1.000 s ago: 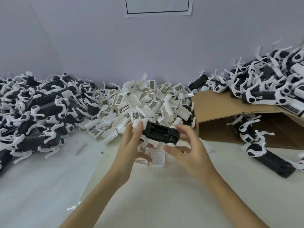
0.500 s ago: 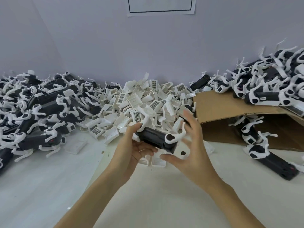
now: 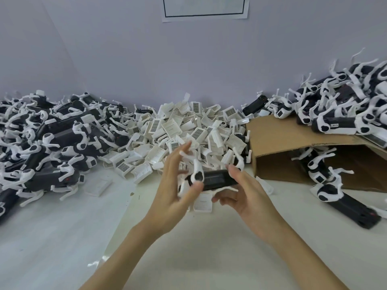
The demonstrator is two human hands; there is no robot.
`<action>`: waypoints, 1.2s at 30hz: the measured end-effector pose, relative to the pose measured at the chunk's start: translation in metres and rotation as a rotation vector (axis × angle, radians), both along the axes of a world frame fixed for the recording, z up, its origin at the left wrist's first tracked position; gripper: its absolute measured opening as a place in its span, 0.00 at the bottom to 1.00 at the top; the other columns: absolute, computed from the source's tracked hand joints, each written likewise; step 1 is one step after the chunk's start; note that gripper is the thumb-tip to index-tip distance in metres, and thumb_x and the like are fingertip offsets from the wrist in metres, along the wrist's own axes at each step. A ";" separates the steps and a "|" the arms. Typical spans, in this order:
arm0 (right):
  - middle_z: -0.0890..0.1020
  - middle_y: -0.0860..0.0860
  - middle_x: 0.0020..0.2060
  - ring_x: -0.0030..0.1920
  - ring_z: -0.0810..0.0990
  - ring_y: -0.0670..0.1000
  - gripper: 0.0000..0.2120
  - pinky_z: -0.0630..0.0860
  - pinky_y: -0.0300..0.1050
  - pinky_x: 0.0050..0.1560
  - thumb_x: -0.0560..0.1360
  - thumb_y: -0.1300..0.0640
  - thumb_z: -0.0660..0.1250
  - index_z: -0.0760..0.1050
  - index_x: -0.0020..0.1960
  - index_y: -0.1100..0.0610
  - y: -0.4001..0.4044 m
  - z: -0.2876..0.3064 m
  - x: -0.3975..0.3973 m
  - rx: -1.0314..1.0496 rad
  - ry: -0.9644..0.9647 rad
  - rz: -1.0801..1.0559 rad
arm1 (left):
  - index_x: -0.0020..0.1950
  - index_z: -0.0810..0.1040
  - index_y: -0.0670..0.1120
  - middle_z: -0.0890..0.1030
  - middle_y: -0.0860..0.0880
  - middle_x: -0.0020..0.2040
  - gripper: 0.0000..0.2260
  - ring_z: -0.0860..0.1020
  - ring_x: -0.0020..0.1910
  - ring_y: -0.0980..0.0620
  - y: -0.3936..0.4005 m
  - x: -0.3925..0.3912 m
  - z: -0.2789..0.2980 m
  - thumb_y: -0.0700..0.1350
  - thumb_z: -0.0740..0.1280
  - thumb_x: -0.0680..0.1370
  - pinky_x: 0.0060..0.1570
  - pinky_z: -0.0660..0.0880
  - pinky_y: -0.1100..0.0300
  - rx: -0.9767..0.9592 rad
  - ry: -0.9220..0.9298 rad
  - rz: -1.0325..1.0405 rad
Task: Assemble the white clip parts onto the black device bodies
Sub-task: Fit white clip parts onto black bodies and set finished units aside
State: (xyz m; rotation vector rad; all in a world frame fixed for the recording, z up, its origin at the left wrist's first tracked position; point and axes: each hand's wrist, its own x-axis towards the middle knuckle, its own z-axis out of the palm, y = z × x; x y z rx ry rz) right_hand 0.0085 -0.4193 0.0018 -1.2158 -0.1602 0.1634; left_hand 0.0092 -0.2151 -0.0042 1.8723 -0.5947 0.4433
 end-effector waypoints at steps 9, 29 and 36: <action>0.81 0.67 0.34 0.26 0.80 0.60 0.41 0.68 0.42 0.25 0.73 0.22 0.59 0.83 0.50 0.61 0.000 -0.002 -0.003 -0.235 0.157 0.162 | 0.86 0.43 0.62 0.83 0.59 0.65 0.54 0.79 0.69 0.56 -0.014 -0.012 0.010 0.66 0.77 0.73 0.69 0.72 0.63 -0.129 0.034 0.067; 0.67 0.41 0.26 0.26 0.65 0.48 0.21 0.62 0.38 0.25 0.80 0.36 0.59 0.77 0.56 0.53 0.003 -0.014 -0.003 -0.481 -0.088 -0.192 | 0.59 0.81 0.68 0.76 0.64 0.56 0.25 0.74 0.61 0.58 0.008 0.008 0.005 0.66 0.82 0.65 0.63 0.69 0.62 -0.069 0.229 0.211; 0.78 0.54 0.31 0.28 0.73 0.53 0.21 0.64 0.44 0.26 0.87 0.43 0.52 0.76 0.52 0.55 0.007 -0.015 -0.006 -0.499 -0.072 -0.097 | 0.61 0.72 0.57 0.81 0.59 0.57 0.30 0.81 0.58 0.54 -0.008 -0.007 -0.002 0.66 0.80 0.67 0.58 0.74 0.65 0.024 -0.171 0.237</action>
